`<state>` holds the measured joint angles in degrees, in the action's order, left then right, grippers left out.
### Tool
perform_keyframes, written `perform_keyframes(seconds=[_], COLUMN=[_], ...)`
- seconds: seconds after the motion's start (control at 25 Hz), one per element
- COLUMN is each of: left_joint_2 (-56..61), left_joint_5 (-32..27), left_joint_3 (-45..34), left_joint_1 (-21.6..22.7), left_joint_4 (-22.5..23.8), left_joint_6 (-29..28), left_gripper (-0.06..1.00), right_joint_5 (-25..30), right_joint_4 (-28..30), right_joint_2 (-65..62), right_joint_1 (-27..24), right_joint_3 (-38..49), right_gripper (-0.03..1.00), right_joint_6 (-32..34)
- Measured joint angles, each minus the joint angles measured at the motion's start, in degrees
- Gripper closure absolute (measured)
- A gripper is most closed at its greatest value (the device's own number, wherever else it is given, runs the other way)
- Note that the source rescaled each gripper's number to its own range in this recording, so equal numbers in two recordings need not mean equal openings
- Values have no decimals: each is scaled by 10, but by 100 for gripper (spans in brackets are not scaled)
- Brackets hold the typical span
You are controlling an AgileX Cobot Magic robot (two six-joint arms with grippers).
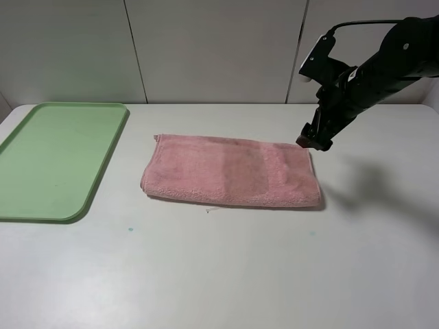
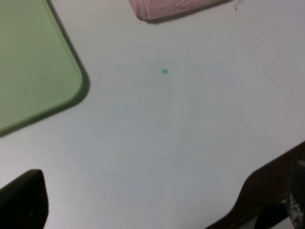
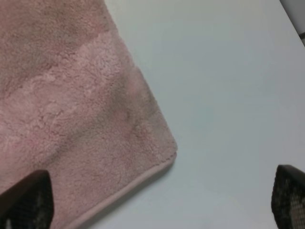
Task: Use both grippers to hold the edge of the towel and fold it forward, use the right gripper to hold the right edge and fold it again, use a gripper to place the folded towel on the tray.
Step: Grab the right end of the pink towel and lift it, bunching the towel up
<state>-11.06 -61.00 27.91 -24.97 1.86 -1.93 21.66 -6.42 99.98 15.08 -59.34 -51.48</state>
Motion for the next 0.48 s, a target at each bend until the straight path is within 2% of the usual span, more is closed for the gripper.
perform_keyframes(seconds=[0.28,0.48], left_joint_2=[0,0], left_joint_5=[0,0], left_joint_3=[0,0], left_joint_1=[123,161], left_joint_4=[-1,-4], left_joint_6=[0,6], left_gripper=[-5,-5], right_joint_5=[0,0], right_joint_4=[0,0], right_joint_2=[0,0], right_joint_1=[0,0], right_joint_3=[0,0], right_gripper=[-3,-3], right_joint_6=[18,40])
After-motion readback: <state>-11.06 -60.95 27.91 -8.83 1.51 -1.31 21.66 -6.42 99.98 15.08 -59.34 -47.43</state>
